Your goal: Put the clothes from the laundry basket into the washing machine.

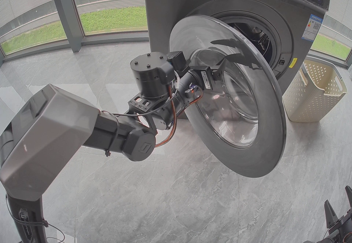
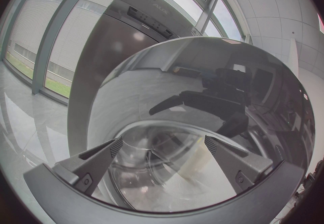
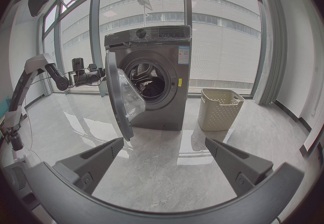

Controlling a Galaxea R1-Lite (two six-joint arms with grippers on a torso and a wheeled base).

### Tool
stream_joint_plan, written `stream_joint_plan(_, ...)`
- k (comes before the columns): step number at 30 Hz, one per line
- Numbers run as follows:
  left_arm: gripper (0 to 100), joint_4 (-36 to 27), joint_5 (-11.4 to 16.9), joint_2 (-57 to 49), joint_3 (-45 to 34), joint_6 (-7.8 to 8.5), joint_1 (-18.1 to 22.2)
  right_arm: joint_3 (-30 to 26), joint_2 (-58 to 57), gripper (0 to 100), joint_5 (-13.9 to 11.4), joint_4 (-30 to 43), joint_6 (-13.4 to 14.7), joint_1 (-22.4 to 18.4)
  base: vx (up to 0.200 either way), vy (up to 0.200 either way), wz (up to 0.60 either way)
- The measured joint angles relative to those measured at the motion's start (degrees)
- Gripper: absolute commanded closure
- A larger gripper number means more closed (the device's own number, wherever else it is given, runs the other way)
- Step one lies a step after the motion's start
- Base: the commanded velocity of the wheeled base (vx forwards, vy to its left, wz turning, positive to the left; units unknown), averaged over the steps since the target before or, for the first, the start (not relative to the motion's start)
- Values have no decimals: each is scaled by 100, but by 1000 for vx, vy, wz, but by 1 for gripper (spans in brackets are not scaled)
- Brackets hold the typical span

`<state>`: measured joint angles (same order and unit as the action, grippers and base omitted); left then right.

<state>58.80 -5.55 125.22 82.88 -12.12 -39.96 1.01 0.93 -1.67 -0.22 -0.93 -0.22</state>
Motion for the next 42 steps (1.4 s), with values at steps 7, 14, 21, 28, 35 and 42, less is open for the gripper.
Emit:
stream_joint_plan(7,0,-362,-367,269,725,-255,140,0,0,0,0,0,0,-5,0,0,0)
stream_joint_plan(14,0,-364,-439,363,926,-361,182,0,0,0,-2,0,0,-5,0,0,0)
stream_joint_plan(21,0,-413,-427,271,859,-358,121,0,0,0,0,0,-2,0,0,0,0)
stream_joint_plan(28,0,-670,-435,300,1295,-384,165,0,0,0,0,0,-2,-5,0,0,0)
stream_joint_plan(35,0,-870,-650,455,1620,-395,210,0,0,0,0,0,0,-2,0,0,0)
stream_joint_plan(42,0,-903,-672,341,1243,-395,146,0,0,0,0,0,0,-5,0,0,0)
